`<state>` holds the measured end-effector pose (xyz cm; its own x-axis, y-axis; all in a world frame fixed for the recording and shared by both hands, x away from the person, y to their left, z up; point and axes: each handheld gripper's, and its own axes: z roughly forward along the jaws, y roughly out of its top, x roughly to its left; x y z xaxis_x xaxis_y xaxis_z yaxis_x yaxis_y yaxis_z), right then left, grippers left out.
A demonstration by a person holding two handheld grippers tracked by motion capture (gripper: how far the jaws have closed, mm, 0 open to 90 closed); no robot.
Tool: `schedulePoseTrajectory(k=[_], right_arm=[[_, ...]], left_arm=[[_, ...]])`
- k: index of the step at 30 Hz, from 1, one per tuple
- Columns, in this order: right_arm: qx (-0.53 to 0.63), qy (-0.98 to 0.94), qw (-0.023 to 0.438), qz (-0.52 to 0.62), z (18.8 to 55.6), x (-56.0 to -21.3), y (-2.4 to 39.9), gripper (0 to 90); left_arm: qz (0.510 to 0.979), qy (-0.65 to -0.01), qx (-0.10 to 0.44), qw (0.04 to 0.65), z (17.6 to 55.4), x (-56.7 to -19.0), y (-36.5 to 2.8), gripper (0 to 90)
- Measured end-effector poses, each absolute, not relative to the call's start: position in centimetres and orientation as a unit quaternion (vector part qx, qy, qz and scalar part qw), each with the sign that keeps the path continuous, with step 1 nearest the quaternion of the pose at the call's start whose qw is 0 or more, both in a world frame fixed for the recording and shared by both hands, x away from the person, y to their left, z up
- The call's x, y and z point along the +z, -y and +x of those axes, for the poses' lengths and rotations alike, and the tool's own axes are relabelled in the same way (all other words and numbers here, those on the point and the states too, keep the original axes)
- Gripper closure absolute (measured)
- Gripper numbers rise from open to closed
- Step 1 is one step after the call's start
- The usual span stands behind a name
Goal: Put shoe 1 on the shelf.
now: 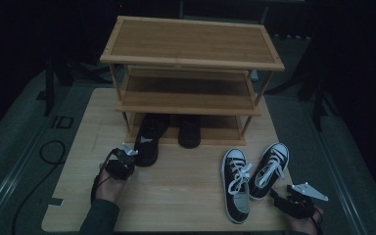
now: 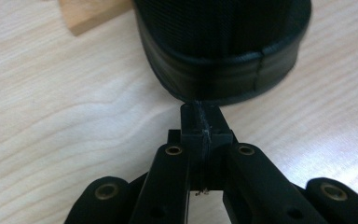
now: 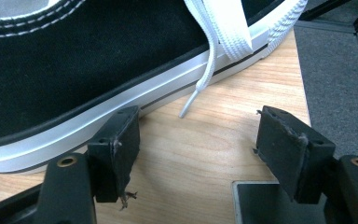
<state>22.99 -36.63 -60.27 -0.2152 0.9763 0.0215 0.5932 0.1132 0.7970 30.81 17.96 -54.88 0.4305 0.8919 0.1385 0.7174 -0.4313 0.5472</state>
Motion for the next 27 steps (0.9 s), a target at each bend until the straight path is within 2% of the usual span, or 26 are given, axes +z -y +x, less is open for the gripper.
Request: schedulePoseTrajectory(k=[7, 27], right_arm=[[0.353, -0.695, 0.271, 0.565, 23.0, -60.3, 36.6, 29.8], [0.353, -0.695, 0.271, 0.565, 23.0, -60.3, 36.6, 29.8]], left_arm=[[0.835, -0.475, 0.195, 0.200, 30.0, -55.7, -16.7, 88.5], [0.830, -0.477, 0.220, 0.190, 33.2, -54.7, -16.2, 90.0]])
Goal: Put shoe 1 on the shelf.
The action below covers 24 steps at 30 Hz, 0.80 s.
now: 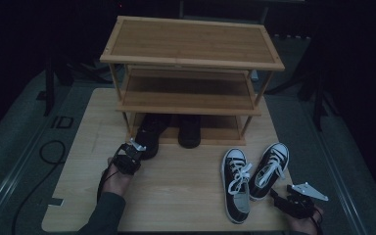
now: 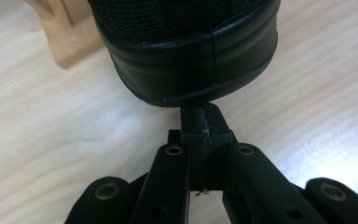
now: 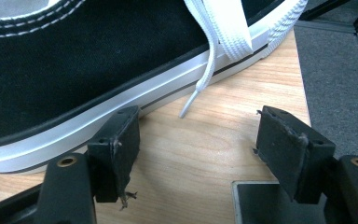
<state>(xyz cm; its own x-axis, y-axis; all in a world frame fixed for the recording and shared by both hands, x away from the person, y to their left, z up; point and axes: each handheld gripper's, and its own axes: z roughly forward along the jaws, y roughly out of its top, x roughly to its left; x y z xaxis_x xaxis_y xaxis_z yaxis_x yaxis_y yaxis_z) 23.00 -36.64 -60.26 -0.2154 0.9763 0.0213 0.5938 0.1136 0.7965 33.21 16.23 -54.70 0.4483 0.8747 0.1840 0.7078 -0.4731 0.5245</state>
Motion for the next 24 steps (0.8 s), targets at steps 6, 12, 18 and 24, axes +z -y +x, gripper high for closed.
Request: schedulePoseTrajectory(k=[6, 12, 18, 24], right_arm=[[0.353, -0.695, 0.271, 0.565, 23.0, -60.3, 36.6, 29.8], [0.353, -0.696, 0.271, 0.564, 23.0, -60.3, 36.6, 29.8], [0.353, -0.695, 0.271, 0.564, 23.0, -60.3, 36.6, 29.7], [0.353, -0.696, 0.271, 0.564, 23.0, -60.3, 36.7, 29.7]], left_arm=[[0.825, -0.484, 0.224, 0.187, 34.6, -54.2, -16.5, 90.0], [0.825, -0.486, 0.222, 0.186, 35.3, -54.2, -16.4, 90.0], [0.824, -0.485, 0.224, 0.187, 35.9, -54.2, -15.9, 90.0], [0.826, -0.481, 0.226, 0.187, 36.4, -54.0, -15.2, 90.0]])
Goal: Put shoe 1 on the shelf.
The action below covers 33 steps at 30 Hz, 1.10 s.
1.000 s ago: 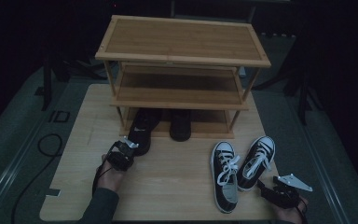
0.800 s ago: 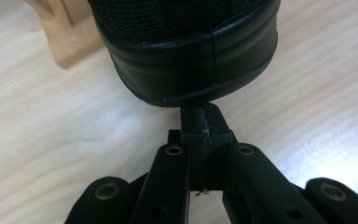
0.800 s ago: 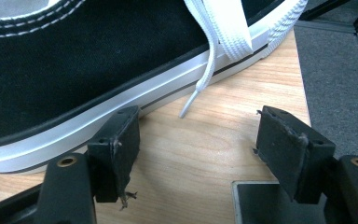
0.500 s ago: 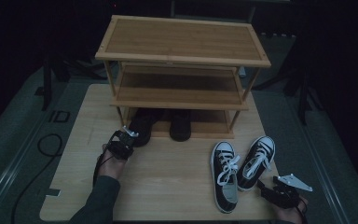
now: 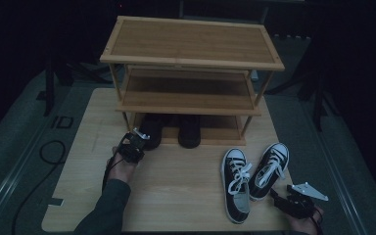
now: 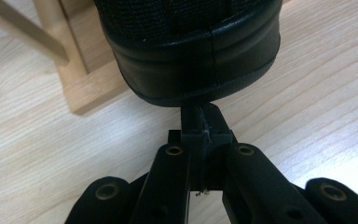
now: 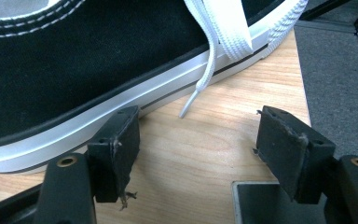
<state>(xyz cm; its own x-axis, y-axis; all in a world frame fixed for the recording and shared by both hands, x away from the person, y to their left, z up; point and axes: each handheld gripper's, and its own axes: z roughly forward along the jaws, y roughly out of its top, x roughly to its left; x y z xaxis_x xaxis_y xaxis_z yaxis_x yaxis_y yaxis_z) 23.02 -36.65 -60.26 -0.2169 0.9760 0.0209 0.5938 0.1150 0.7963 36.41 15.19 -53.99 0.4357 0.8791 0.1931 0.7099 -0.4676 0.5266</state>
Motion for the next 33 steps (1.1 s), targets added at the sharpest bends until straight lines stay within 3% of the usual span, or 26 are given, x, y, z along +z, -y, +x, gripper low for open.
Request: schedulePoseTrajectory(k=[33], right_arm=[[0.352, -0.697, 0.271, 0.563, 23.0, -60.2, 36.7, 29.7]], left_arm=[[0.855, -0.429, 0.217, 0.193, 38.3, -54.2, -9.5, 90.0]])
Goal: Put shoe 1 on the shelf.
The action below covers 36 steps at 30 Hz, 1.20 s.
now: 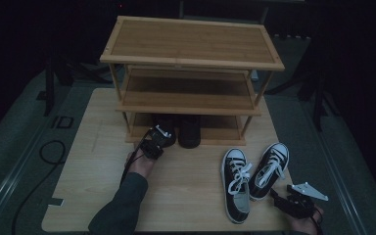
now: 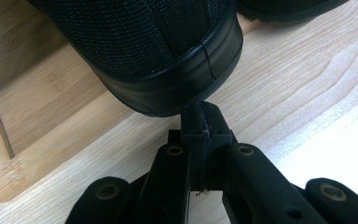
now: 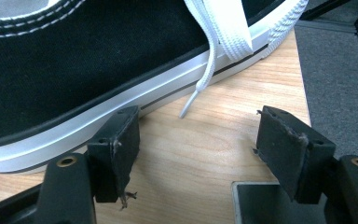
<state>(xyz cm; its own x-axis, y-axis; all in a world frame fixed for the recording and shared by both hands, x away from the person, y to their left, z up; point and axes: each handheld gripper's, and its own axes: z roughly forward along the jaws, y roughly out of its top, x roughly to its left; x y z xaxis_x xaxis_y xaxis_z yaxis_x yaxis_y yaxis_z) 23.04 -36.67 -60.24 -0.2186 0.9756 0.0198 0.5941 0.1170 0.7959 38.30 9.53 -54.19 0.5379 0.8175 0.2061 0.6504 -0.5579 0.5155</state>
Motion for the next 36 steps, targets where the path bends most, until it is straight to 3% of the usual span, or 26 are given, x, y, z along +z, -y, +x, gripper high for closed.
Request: schedulePoseTrajectory(k=[8, 28, 36], right_arm=[[0.352, -0.696, 0.270, 0.564, 23.0, -60.2, 36.7, 29.7], [0.352, -0.697, 0.270, 0.564, 23.1, -60.2, 36.7, 29.6], [0.352, -0.697, 0.270, 0.564, 23.1, -60.2, 36.7, 29.6]], left_arm=[[0.863, -0.409, 0.216, 0.204, 38.0, -53.9, -8.1, 90.0], [0.893, -0.325, 0.218, 0.224, 38.1, -53.2, -0.1, 90.0], [0.893, -0.326, 0.223, 0.217, 39.1, -54.2, 0.4, 90.0]])
